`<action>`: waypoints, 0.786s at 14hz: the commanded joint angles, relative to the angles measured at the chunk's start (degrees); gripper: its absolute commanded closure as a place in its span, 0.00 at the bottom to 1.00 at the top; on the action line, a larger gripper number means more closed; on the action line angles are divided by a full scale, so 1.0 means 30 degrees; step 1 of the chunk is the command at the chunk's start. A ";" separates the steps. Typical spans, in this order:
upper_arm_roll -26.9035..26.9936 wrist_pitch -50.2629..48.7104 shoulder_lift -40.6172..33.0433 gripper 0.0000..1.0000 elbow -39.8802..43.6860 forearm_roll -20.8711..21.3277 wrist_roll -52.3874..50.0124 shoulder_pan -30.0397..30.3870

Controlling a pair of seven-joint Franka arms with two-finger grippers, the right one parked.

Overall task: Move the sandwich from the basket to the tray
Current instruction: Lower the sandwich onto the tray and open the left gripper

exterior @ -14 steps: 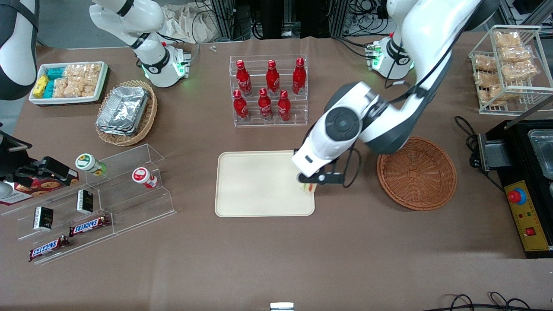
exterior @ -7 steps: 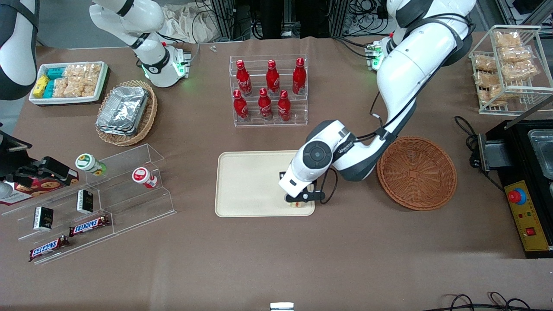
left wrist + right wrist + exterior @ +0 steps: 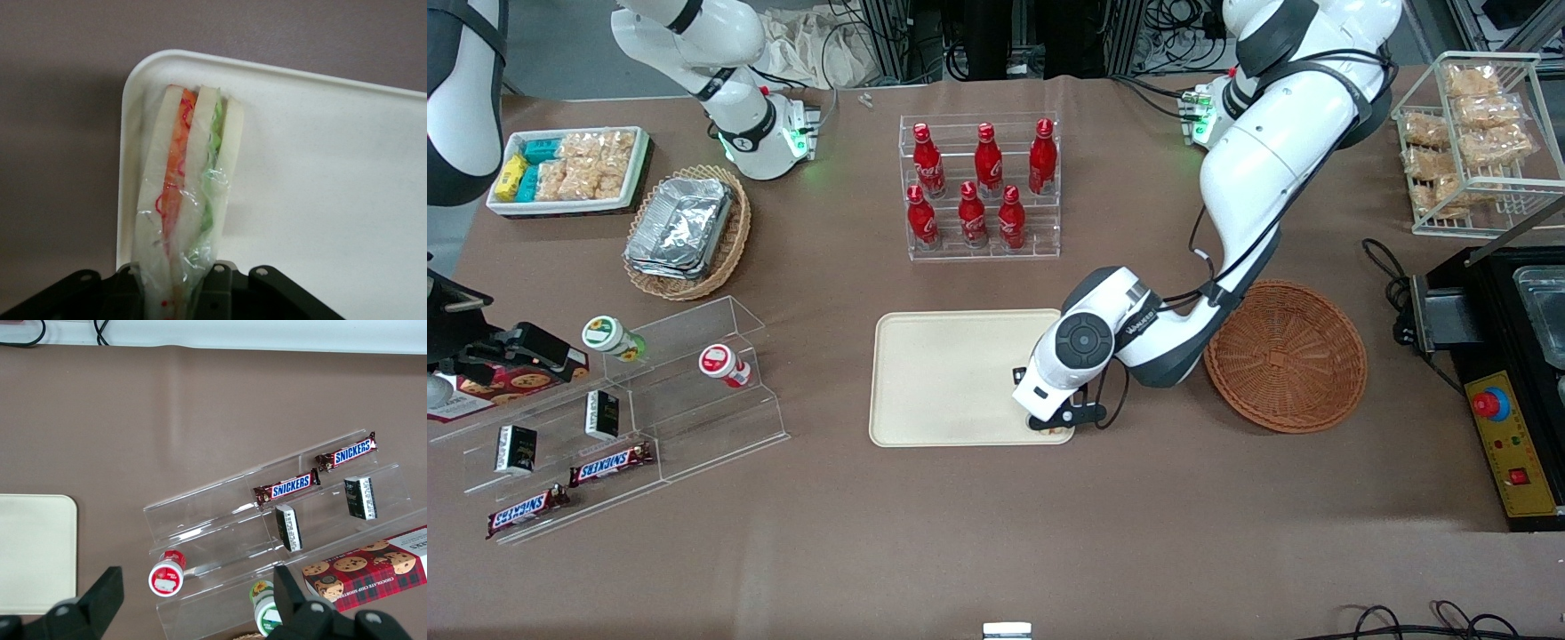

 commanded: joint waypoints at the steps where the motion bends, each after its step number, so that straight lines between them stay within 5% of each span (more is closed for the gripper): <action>1: 0.0066 -0.0176 0.0571 0.75 0.0670 0.0810 -0.0755 -0.0430; 2: 0.0124 -0.0176 0.0572 0.19 0.0699 0.0870 -0.0756 -0.0836; 3: 0.0414 -0.0176 0.0543 0.02 0.0700 0.0870 -0.0785 -0.0985; 11: 0.0710 -0.0467 -0.0333 0.01 0.0875 0.0607 -0.1810 -0.1134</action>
